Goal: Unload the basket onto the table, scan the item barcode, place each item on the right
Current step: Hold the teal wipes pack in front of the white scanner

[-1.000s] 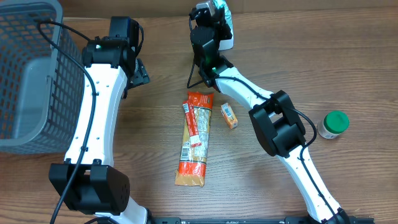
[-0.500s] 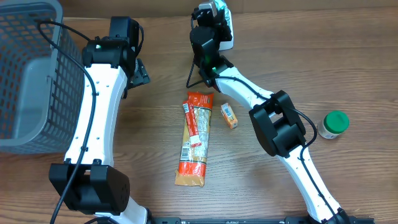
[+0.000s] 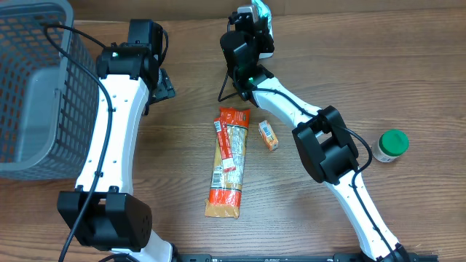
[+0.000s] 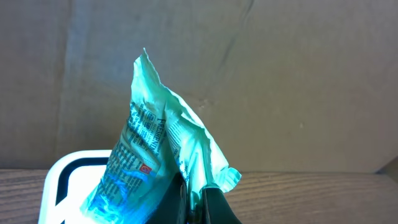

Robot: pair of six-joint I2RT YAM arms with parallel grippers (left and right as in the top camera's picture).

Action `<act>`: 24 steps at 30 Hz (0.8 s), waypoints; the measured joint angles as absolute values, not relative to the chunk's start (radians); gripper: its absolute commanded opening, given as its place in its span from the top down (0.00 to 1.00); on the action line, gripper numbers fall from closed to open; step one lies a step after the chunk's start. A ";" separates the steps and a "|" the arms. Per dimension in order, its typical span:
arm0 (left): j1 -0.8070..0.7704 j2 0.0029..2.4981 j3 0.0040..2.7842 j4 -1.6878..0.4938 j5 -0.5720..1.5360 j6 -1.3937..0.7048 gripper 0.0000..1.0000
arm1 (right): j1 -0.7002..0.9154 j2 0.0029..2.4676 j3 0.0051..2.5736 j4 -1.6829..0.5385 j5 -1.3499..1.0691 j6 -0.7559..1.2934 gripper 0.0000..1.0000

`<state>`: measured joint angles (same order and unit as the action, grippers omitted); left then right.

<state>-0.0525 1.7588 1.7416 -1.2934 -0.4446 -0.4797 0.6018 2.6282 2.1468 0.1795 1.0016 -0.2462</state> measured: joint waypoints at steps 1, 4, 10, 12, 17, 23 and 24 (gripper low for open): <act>-0.052 1.759 1.742 -1.294 -0.445 -0.480 0.00 | 0.602 2.626 2.147 0.170 1.003 -0.239 0.96; -0.052 1.759 1.742 -1.293 -0.445 -0.480 0.00 | 0.602 2.623 2.147 0.154 1.010 -0.223 0.96; -0.052 1.759 1.742 -1.293 -0.445 -0.480 0.00 | 0.602 2.623 2.147 0.198 1.025 -0.213 0.97; -0.052 1.759 1.742 -1.293 -0.445 -0.480 0.01 | 0.603 2.625 2.144 0.262 1.057 -0.213 0.97; -0.052 1.759 1.742 -1.294 -0.445 -0.480 0.00 | 0.598 2.608 2.143 0.376 1.131 -0.255 0.97; -0.052 1.759 1.742 -1.293 -0.445 -0.480 0.00 | 0.591 2.485 2.138 0.117 1.094 -0.318 0.97; -0.052 1.759 1.742 -1.293 -0.445 -0.479 0.00 | 0.591 2.449 2.138 0.038 1.077 -0.315 0.97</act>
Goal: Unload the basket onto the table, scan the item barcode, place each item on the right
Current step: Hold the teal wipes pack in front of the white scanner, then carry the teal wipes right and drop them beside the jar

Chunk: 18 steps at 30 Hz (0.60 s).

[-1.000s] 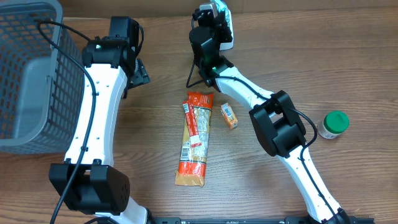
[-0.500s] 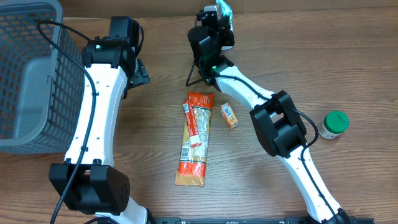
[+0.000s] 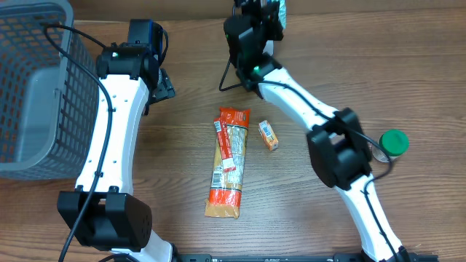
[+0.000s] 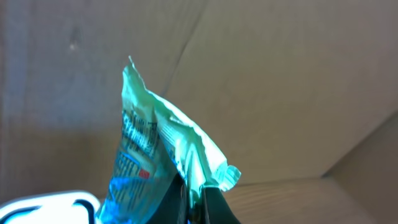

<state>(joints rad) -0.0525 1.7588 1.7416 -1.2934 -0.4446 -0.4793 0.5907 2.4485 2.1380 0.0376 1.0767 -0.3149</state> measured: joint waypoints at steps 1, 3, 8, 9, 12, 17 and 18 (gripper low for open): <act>-0.052 1.759 1.742 -1.293 -0.445 -0.480 0.00 | 0.591 2.415 2.138 -0.028 1.058 -0.307 0.97; -0.052 1.759 1.742 -1.293 -0.445 -0.479 0.00 | 0.590 2.334 2.137 -0.202 1.013 -0.267 0.97; -0.052 1.759 1.742 -1.294 -0.444 -0.480 0.00 | 0.577 2.133 2.139 -0.620 0.845 -0.103 0.97; -0.052 1.759 1.742 -1.294 -0.445 -0.479 0.00 | 0.566 2.091 2.141 -0.717 0.796 -0.063 0.97; -0.052 1.759 1.742 -1.294 -0.444 -0.480 0.00 | 0.516 2.019 2.143 -0.922 0.677 0.007 0.97; -0.052 1.759 1.742 -1.293 -0.445 -0.480 0.00 | 0.363 1.999 2.144 -1.320 0.392 0.076 0.96; -0.052 1.759 1.742 -1.293 -0.444 -0.480 0.00 | 0.338 2.004 2.143 -1.366 0.355 0.080 0.96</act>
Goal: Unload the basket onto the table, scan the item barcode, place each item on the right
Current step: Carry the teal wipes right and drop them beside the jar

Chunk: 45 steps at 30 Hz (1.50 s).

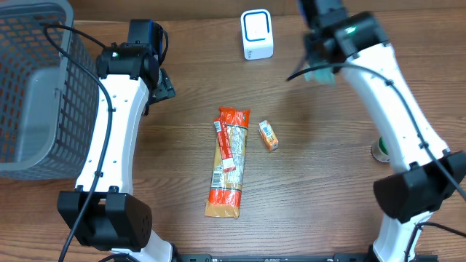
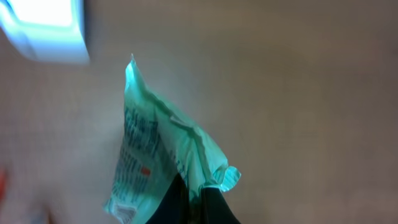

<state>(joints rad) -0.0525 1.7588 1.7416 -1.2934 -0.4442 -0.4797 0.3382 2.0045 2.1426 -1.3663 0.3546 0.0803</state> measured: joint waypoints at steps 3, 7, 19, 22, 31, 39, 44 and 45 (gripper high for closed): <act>-0.052 1.759 1.742 -1.293 -0.445 -0.480 0.00 | 0.257 2.023 2.116 -1.534 0.233 0.098 0.96; -0.052 1.759 1.742 -1.293 -0.445 -0.480 0.00 | 0.177 2.023 1.991 -1.571 0.157 0.113 0.96; -0.052 1.759 1.742 -1.294 -0.444 -0.480 0.00 | 0.079 2.032 1.672 -1.422 0.143 0.126 0.79; -0.052 1.759 1.742 -1.294 -0.445 -0.480 0.00 | 0.079 2.032 1.667 -1.394 0.164 0.132 0.38; -0.052 1.759 1.742 -1.294 -0.445 -0.480 0.00 | 0.080 2.032 1.667 -1.339 0.116 0.130 0.24; -0.052 1.759 1.742 -1.293 -0.445 -0.480 0.00 | 0.138 2.032 1.667 -1.328 -0.113 0.092 0.00; -0.052 1.759 1.742 -1.293 -0.445 -0.480 0.00 | 0.190 2.032 1.667 -1.328 -0.176 0.075 0.00; -0.052 1.759 1.742 -1.294 -0.445 -0.480 0.00 | 0.191 2.032 1.667 -1.327 -0.180 0.074 0.00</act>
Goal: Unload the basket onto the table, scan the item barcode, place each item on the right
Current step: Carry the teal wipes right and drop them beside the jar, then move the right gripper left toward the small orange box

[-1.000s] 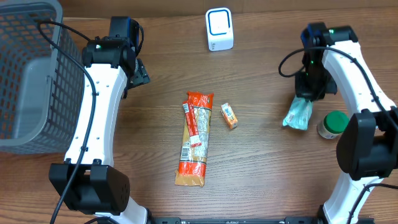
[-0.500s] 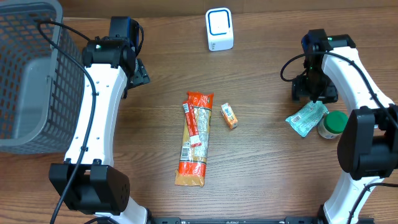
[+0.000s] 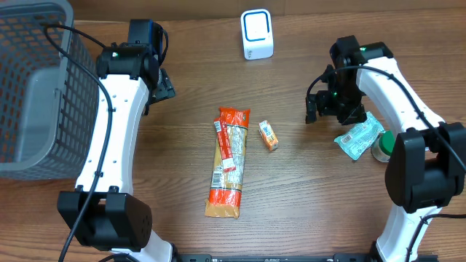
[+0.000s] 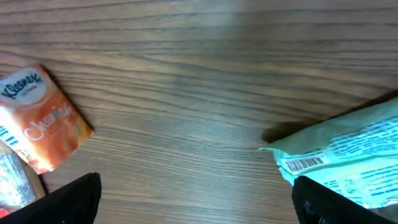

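The white barcode scanner [image 3: 257, 34] stands at the back middle of the table. A teal packet [image 3: 358, 137] lies flat on the wood at the right, its barcode [image 4: 303, 163] facing up. My right gripper [image 3: 331, 116] hovers just left of the packet and is open, with nothing between its black fingertips [image 4: 74, 199], which stand wide apart. A small orange Kleenex pack [image 4: 43, 124] lies to its left. My left gripper [image 3: 164, 84] hangs at the back left, and its jaws are not readable.
A long orange packet [image 3: 228, 161] lies mid-table beside the Kleenex pack [image 3: 269, 135]. A green-lidded jar [image 3: 393, 142] stands touching the teal packet's right side. A grey mesh basket [image 3: 33, 87] fills the far left.
My right gripper held the teal packet in the air to the right of the scanner. Now the packet lies on the table by the green-lidded jar and the gripper is open beside it.
My right gripper was shut on the teal packet right at the scanner, and it was still there at the second moment. Then it held the packet well to the right of the scanner. Now the packet lies on the table, released. My left arm stayed still.
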Robot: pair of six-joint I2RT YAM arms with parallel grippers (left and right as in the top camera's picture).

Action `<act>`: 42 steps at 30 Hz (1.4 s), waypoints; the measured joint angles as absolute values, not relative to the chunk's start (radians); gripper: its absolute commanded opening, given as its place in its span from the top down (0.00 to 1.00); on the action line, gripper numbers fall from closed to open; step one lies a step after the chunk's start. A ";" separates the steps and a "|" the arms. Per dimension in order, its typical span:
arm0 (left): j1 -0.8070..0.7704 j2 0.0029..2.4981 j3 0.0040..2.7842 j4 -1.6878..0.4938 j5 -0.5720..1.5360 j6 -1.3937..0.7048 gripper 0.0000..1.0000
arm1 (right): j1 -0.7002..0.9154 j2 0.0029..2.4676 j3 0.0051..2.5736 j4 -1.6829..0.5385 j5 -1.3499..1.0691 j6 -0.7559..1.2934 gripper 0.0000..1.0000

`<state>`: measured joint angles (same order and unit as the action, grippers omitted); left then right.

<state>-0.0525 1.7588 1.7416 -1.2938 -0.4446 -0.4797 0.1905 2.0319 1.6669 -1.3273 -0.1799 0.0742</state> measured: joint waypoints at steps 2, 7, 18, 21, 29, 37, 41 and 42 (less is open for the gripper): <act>-0.052 1.759 1.742 -1.294 -0.445 -0.480 0.00 | 0.189 2.032 1.667 -1.325 -0.183 0.074 0.00; -0.052 1.759 1.742 -1.294 -0.444 -0.480 0.00 | 0.189 2.032 1.667 -1.271 -0.187 0.075 0.00; -0.052 1.759 1.742 -1.293 -0.445 -0.480 0.00 | 0.189 2.032 1.667 -1.089 -0.187 0.074 0.00; -0.052 1.759 1.742 -1.293 -0.445 -0.480 0.00 | 0.189 2.032 1.667 -1.050 -0.188 0.074 0.00; -0.052 1.759 1.742 -1.294 -0.445 -0.480 0.00 | 0.188 2.032 1.667 -1.006 -0.188 0.074 0.00; -0.052 1.759 1.742 -1.294 -0.445 -0.480 0.01 | 0.189 2.032 1.667 -1.006 -0.188 0.074 0.00; -0.052 1.759 1.742 -1.293 -0.445 -0.480 0.00 | 0.189 2.032 1.667 -1.006 -0.189 0.074 0.00; -0.052 1.759 1.742 -1.294 -0.445 -0.480 0.00 | 0.189 2.032 1.667 -1.005 -0.188 0.074 0.00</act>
